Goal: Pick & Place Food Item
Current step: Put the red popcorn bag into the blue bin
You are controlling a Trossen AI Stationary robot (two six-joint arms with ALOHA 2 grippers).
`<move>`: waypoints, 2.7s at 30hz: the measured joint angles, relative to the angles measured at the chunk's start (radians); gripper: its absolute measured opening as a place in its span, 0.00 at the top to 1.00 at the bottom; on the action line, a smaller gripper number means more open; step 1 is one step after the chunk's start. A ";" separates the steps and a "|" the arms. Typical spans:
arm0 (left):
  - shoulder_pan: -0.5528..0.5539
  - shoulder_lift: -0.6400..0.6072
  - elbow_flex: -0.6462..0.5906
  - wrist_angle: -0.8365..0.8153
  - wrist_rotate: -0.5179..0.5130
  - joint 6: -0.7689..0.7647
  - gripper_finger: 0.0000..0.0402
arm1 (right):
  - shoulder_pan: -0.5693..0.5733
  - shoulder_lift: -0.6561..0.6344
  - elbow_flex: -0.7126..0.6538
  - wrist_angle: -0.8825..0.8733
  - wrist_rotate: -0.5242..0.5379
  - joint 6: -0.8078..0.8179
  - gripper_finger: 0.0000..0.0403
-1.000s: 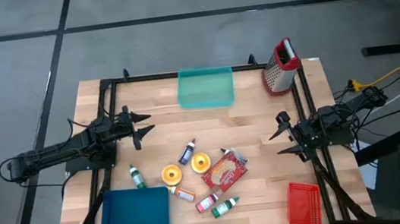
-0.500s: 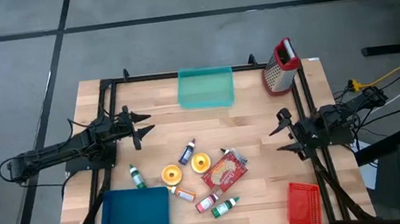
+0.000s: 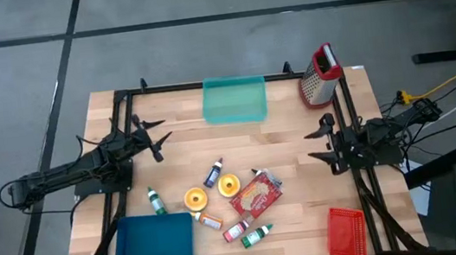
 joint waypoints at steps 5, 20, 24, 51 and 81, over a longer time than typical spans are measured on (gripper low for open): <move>0.000 0.000 0.000 0.004 -0.036 0.060 0.47 | 0.000 0.000 0.000 0.146 0.073 -0.028 0.34; -0.011 0.003 0.000 0.128 0.167 -0.559 0.47 | -0.011 0.117 0.000 0.281 0.198 0.102 0.34; -0.008 0.004 0.000 0.180 0.113 -0.577 0.47 | -0.040 0.195 0.000 0.325 0.206 0.148 0.34; -0.010 0.007 0.000 0.084 0.265 -0.591 0.47 | -0.138 0.566 0.000 0.527 0.236 0.227 0.34; -0.092 0.249 0.047 0.118 0.110 -0.529 0.46 | -0.462 1.323 0.462 0.053 -0.454 0.658 0.34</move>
